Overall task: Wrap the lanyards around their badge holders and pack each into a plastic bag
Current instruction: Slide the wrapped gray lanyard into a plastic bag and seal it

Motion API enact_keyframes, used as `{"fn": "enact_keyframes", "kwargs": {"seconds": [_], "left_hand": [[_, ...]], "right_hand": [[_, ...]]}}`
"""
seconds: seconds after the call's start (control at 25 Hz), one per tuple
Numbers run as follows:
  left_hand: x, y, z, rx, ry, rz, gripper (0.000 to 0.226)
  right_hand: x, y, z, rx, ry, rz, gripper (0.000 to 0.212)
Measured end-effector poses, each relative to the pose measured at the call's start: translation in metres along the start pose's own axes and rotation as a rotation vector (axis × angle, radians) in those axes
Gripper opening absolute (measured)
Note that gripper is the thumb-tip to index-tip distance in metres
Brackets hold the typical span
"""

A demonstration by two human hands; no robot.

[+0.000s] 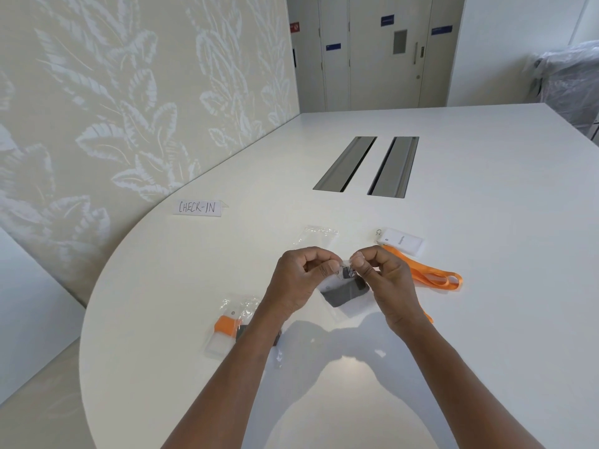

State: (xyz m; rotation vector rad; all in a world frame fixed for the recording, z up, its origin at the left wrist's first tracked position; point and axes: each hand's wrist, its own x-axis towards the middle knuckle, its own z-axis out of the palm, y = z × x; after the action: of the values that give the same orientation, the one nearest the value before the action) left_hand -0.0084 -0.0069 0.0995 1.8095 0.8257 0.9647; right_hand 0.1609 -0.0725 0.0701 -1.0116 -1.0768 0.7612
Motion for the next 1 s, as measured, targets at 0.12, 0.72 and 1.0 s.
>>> {"fn": "enact_keyframes", "kwargs": {"seconds": [0.12,0.72,1.0], "left_hand": [[0.000,0.009,-0.001,0.179,0.045,0.048,0.005],[-0.005,0.012,0.016,0.499,0.238,0.150,0.014],[-0.003,0.012,0.015,0.276,0.169,0.017,0.012]], "right_hand": [[0.001,-0.007,-0.001,-0.055,-0.039,0.042,0.018],[-0.001,-0.026,0.001,-0.289,-0.126,0.228,0.010],[-0.001,-0.028,0.001,-0.354,-0.040,0.241,0.010]]}}
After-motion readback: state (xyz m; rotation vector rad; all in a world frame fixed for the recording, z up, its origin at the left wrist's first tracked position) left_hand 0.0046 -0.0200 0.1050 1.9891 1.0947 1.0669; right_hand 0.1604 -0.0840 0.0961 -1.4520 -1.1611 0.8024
